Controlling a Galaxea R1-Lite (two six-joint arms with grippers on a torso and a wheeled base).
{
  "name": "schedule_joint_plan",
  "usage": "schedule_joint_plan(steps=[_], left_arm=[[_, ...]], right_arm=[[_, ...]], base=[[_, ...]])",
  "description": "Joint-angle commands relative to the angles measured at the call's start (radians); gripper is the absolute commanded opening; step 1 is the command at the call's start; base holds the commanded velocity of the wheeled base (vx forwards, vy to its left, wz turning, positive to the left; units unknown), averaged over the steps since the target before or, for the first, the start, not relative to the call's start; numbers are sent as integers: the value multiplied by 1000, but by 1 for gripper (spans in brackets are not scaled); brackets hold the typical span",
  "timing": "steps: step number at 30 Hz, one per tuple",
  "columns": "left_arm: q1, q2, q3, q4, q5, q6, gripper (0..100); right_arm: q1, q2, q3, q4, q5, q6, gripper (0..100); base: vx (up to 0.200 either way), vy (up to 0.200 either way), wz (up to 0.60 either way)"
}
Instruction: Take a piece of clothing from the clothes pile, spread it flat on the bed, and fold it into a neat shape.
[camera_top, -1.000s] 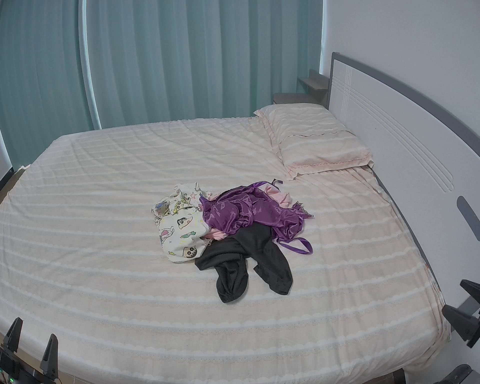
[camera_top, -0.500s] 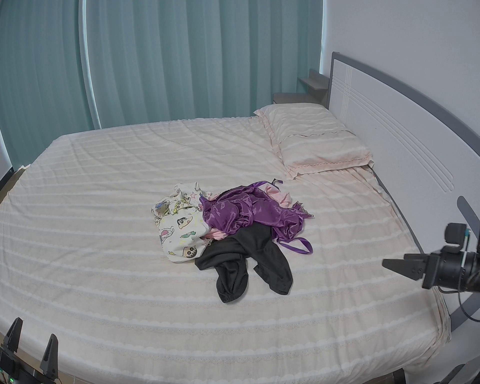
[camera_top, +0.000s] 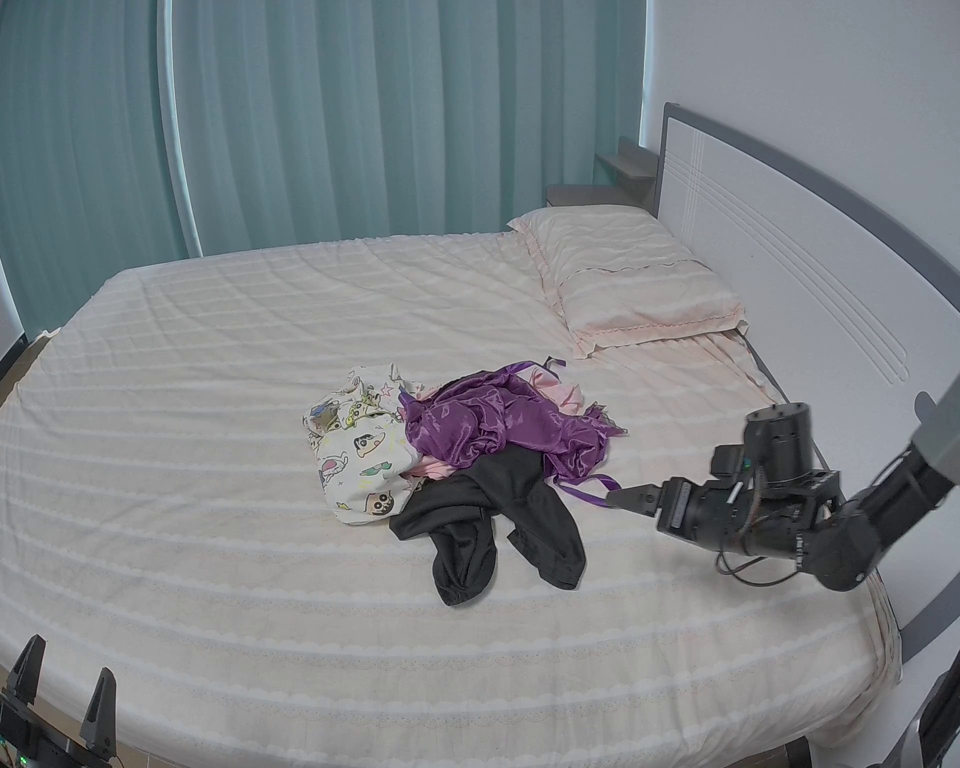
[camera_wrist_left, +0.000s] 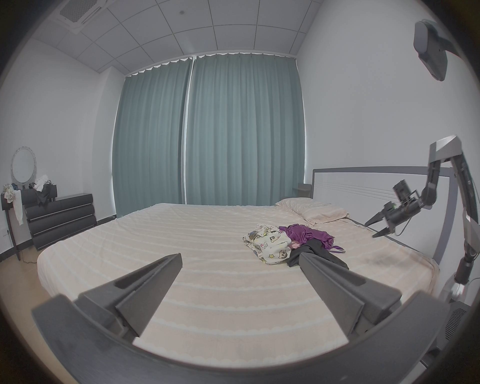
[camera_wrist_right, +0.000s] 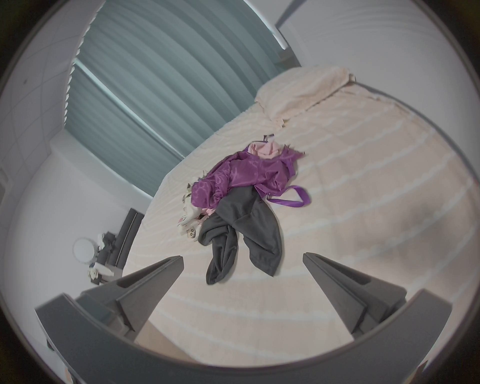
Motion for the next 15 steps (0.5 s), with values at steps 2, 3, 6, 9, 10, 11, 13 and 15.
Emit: schedule_joint_plan(steps=[2, 3, 6, 9, 10, 11, 13, 15], left_arm=[[0, -15, 18, 0, 0, -1, 100], [0, -15, 18, 0, 0, -1, 100], [0, -15, 18, 0, 0, -1, 100], [0, -15, 18, 0, 0, -1, 100], [0, -15, 18, 0, 0, -1, 100], [0, -15, 18, 0, 0, -1, 100], [0, -15, 18, 0, 0, -1, 100], [0, -15, 18, 0, 0, -1, 100]], right_arm=[[99, 310, -183, -45, -106, 111, 100], [106, 332, -201, -45, -122, 116, 100], [117, 375, -232, -42, -148, 116, 100], [133, 433, -279, -40, -188, 108, 100], [134, 453, -301, -39, -203, 105, 100], [134, 464, -315, -36, -211, 101, 100], [136, 488, -335, -33, -215, 88, 100], [136, 511, -351, -31, -218, 70, 100]], base=[[0, 0, 0], [0, 0, 0], [0, 0, 0], [0, 0, 0], [0, 0, 0], [0, 0, 0], [0, 0, 0], [0, 0, 0]])
